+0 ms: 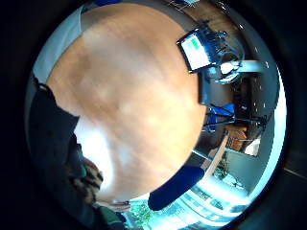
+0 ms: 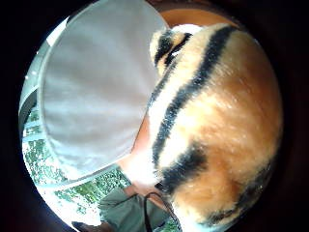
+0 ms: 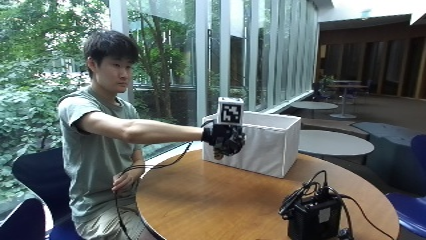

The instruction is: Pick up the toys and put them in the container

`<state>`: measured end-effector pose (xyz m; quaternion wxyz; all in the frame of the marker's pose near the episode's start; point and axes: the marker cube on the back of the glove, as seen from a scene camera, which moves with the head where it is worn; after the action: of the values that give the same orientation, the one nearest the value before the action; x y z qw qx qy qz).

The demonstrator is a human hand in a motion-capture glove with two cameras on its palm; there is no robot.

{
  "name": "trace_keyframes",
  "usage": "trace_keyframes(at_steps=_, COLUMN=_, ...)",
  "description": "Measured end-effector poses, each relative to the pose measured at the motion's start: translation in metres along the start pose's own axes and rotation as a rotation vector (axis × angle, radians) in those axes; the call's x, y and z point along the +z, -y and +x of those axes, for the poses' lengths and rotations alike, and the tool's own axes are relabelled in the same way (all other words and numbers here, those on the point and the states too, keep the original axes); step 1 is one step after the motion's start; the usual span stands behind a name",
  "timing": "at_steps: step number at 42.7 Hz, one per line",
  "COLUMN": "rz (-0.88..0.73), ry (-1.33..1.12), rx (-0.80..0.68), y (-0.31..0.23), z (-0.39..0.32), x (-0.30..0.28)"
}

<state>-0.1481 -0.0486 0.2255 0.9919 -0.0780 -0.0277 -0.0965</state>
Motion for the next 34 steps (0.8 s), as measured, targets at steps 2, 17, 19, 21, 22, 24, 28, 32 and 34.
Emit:
trace_keyframes(at_steps=2, rz=0.024, ry=0.034, rx=0.045, y=0.0, z=0.001, x=-0.03)
trace_keyframes(at_steps=17, rz=0.217, ry=-0.151, rx=-0.328, y=-0.041, z=-0.107, x=-0.168)
trace_keyframes(at_steps=19, rz=0.24, ry=-0.152, rx=-0.344, y=-0.044, z=-0.125, x=-0.182)
trace_keyframes(at_steps=21, rz=0.26, ry=-0.141, rx=-0.354, y=-0.046, z=-0.145, x=-0.194)
trace_keyframes(at_steps=22, rz=0.27, ry=-0.131, rx=-0.362, y=-0.048, z=-0.156, x=-0.2)
trace_keyframes(at_steps=24, rz=0.289, ry=-0.111, rx=-0.368, y=-0.05, z=-0.182, x=-0.21)
trace_keyframes(at_steps=28, rz=0.314, ry=-0.105, rx=-0.329, y=-0.048, z=-0.225, x=-0.223)
trace_keyframes(at_steps=32, rz=0.318, ry=-0.106, rx=-0.375, y=-0.046, z=-0.263, x=-0.224)
trace_keyframes(at_steps=34, rz=0.311, ry=-0.098, rx=-0.394, y=-0.044, z=-0.281, x=-0.221)
